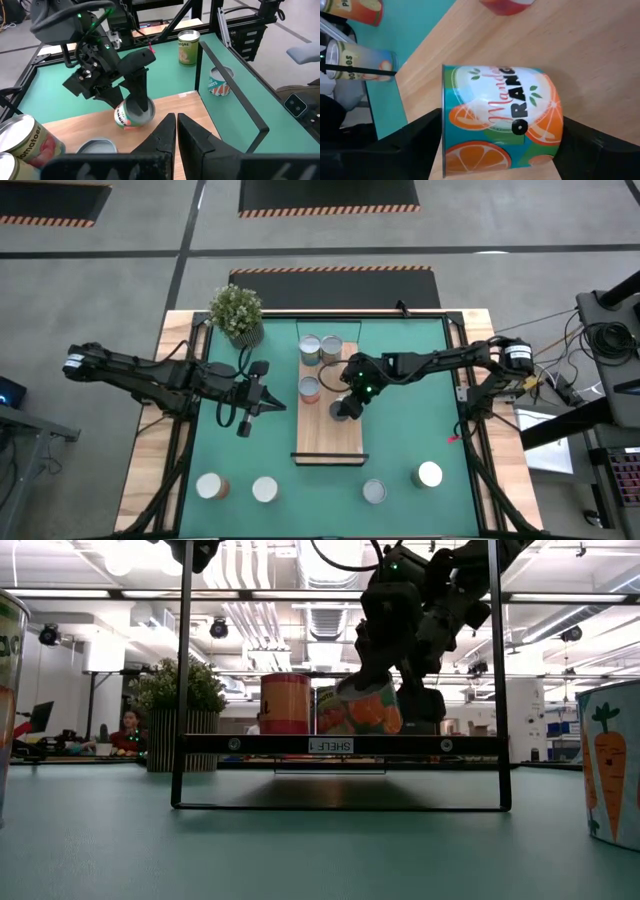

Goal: Pick and place cans onto a shelf
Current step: Put the small canned oranges on the shelf

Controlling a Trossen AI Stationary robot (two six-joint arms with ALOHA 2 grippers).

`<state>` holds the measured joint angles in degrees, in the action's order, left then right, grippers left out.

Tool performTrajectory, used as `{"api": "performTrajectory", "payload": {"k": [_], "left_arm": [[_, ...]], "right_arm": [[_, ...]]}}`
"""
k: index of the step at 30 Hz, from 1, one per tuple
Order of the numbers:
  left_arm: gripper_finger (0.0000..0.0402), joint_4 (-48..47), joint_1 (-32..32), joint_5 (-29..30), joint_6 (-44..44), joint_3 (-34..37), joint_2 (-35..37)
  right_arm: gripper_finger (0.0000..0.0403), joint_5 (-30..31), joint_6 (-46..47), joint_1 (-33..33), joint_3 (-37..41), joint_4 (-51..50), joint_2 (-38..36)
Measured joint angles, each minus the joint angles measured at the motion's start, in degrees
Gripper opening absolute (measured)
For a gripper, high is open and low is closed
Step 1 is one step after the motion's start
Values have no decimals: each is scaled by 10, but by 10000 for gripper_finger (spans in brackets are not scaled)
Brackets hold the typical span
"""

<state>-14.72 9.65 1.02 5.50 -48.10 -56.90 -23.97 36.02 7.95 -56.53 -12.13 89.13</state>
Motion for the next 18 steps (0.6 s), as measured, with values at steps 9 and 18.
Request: {"api": "performTrajectory", "payload": {"k": [9,18], "left_arm": [[0,-1,0,-1,-2,0,0],[0,-3,0,-1,-2,0,0]], "right_arm": [[313,0,-11,14,0,-33,-8],[313,0,-26,34,0,-63,-23]]}}
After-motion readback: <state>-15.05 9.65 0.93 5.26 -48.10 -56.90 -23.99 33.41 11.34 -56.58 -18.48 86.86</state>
